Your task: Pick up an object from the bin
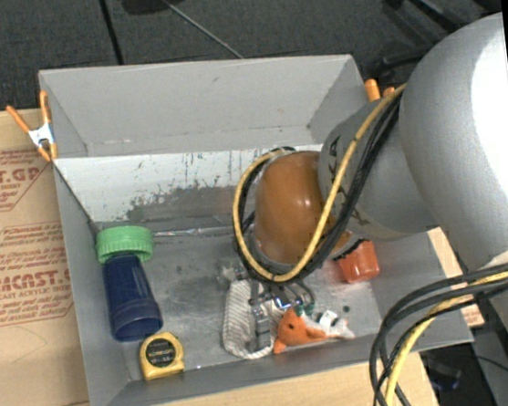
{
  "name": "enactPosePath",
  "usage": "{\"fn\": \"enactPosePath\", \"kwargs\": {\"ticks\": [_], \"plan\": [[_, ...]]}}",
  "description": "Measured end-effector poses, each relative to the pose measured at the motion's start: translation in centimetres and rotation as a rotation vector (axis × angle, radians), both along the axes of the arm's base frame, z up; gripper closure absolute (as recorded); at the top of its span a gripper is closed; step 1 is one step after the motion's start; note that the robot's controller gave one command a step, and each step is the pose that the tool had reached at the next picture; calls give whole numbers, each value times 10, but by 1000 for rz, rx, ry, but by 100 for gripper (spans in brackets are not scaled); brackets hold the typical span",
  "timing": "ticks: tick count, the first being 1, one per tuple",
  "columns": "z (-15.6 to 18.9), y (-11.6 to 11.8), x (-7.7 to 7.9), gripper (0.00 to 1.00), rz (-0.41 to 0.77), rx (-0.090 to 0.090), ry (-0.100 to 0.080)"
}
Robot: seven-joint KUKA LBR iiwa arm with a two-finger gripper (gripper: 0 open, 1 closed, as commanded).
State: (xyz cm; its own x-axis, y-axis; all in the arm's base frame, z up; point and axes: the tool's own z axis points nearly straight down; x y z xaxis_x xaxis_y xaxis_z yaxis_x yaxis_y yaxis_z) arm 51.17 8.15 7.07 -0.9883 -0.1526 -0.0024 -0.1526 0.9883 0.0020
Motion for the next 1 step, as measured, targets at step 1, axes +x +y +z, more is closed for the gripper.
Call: {"fn": "enactPosePath", "kwargs": {"ticks": [1], "plan": [[1, -15, -14, 100, -17, -1, 2]]}}
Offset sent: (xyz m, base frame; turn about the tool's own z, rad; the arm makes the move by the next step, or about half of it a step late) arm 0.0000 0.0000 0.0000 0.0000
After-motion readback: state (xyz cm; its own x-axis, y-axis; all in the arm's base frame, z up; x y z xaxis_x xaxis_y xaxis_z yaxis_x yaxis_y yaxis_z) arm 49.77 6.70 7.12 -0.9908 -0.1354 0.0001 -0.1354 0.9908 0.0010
